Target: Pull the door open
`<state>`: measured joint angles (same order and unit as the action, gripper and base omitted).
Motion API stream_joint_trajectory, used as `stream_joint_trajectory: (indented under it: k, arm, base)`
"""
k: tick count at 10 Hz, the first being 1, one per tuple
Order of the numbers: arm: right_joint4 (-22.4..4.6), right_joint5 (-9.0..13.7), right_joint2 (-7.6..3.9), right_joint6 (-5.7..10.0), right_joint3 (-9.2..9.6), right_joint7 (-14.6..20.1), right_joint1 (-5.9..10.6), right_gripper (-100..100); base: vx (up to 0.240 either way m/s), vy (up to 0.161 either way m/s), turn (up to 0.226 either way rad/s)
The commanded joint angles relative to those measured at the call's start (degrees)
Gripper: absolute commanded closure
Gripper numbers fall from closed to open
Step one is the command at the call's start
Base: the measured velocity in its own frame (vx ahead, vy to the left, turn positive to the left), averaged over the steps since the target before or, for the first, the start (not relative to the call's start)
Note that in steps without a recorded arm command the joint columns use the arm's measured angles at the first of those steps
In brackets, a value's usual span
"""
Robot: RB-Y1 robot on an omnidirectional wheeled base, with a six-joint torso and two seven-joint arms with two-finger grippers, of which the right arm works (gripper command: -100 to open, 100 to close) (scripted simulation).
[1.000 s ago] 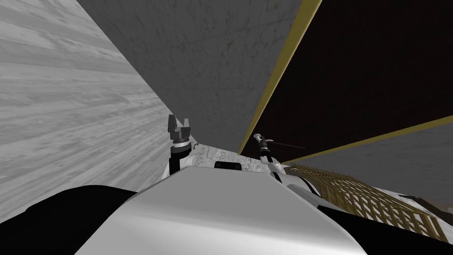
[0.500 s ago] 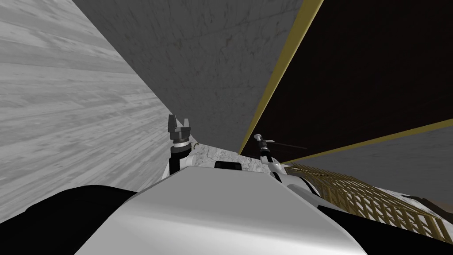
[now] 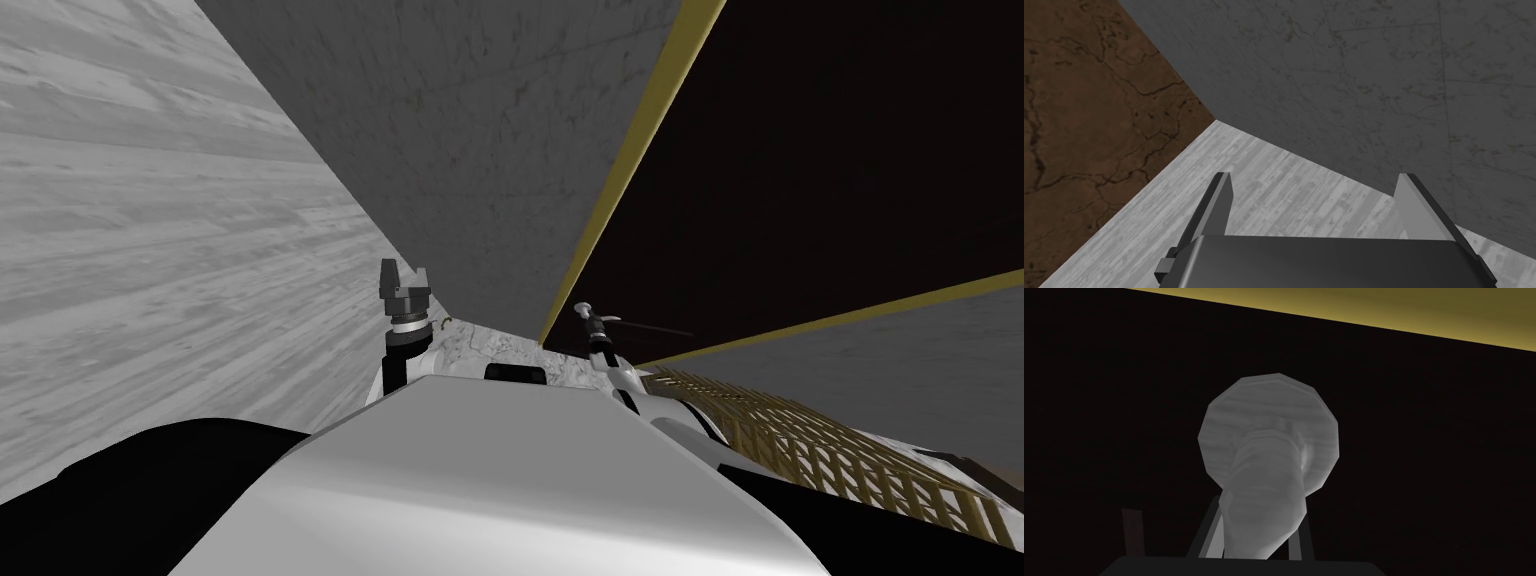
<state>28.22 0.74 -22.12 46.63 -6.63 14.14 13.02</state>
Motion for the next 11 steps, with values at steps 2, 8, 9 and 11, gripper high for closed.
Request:
stream_joint_trajectory:
  k: [2,8,9,11]
  arm:
    - [-0.2,-1.2,-1.06,1.48,1.86,2.3,-0.9,100]
    - [0.1,-3.3,-2.6,4.03,5.09,6.2,-2.25,100]
    - [0.3,-3.8,-2.98,4.7,5.73,6.9,-2.56,100]
    - [0.8,-4.9,-3.87,6.24,7.2,8.6,-3.26,100]
  base:
    - [-0.226,-0.063,0.106]
    - [-0.202,-0.072,0.092]
    - [-0.21,-0.074,0.065]
    - [-0.218,-0.069,0.037]
